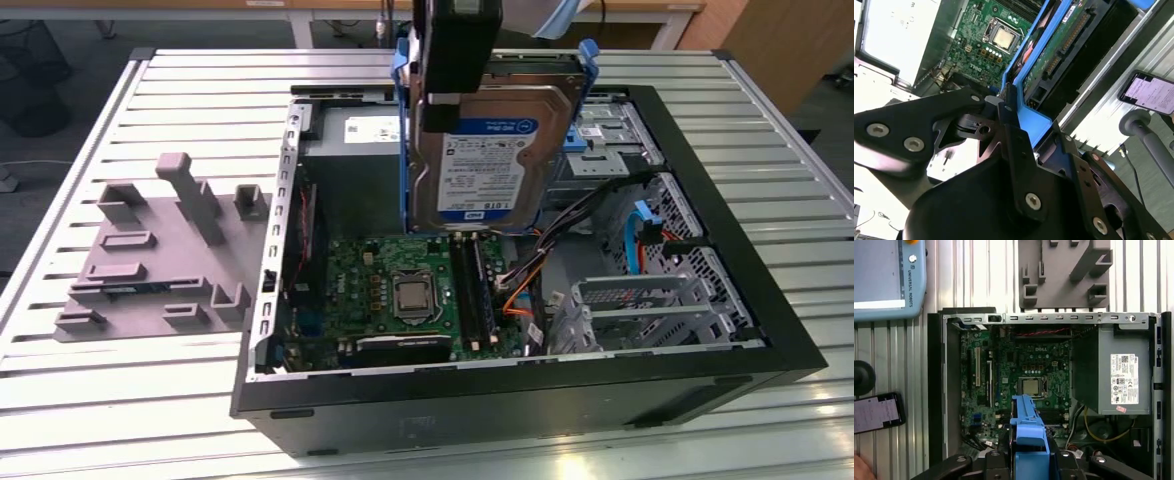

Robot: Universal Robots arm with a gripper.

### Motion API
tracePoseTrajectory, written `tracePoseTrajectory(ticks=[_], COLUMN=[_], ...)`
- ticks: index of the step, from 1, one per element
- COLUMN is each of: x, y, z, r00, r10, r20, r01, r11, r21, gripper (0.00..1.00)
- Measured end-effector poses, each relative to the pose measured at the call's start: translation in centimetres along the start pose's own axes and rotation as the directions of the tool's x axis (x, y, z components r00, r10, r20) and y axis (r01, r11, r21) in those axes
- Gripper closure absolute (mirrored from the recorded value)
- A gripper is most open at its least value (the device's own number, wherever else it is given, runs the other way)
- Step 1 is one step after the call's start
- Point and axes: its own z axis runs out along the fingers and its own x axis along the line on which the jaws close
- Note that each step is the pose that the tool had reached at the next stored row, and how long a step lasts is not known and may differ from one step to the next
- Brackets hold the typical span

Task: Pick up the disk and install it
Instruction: 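Insert the disk into the insertion slot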

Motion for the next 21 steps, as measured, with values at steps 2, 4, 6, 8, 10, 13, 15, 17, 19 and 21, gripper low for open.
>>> tracePoseTrajectory(ticks=[2,4,6,8,10,13,15,17,19,21], x=[-0.15,-0.45,-0.45,-0.47,-0.47,-0.48,-0.48,-0.49,-0.5,-0.5], y=[0.01,0.01,0.01,0.01,0.01,0.01,0.01,0.01,0.01,0.0], z=[0.0,0.01,0.02,0.0,0.01,0.01,0.0,0.01,0.0,0.0], r00=[1.0,1.0,1.0,1.0,1.0,1.0,1.0,1.0,1.0,1.0], r10=[0.0,0.0,0.0,0.0,0.0,0.0,0.0,0.0,0.0,0.0], r20=[0.0,0.0,0.0001,-0.0001,0.0,-0.0001,-0.0001,0.0,-0.0001,-0.0001], r01=[0.0,0.0,0.0,0.0,0.0,0.0,0.0,0.0,0.0,0.0], r11=[1.0,1.0,1.0,1.0,1.0,1.0,1.0,1.0,1.0,1.0], r21=[-0.0001,0.0,0.0,0.0,0.0,0.0,-0.0001,0.0,-0.0001,-0.0001], gripper=[0.64,0.64,0.64,0.64,0.64,0.64,0.64,0.64,0.64,0.64])
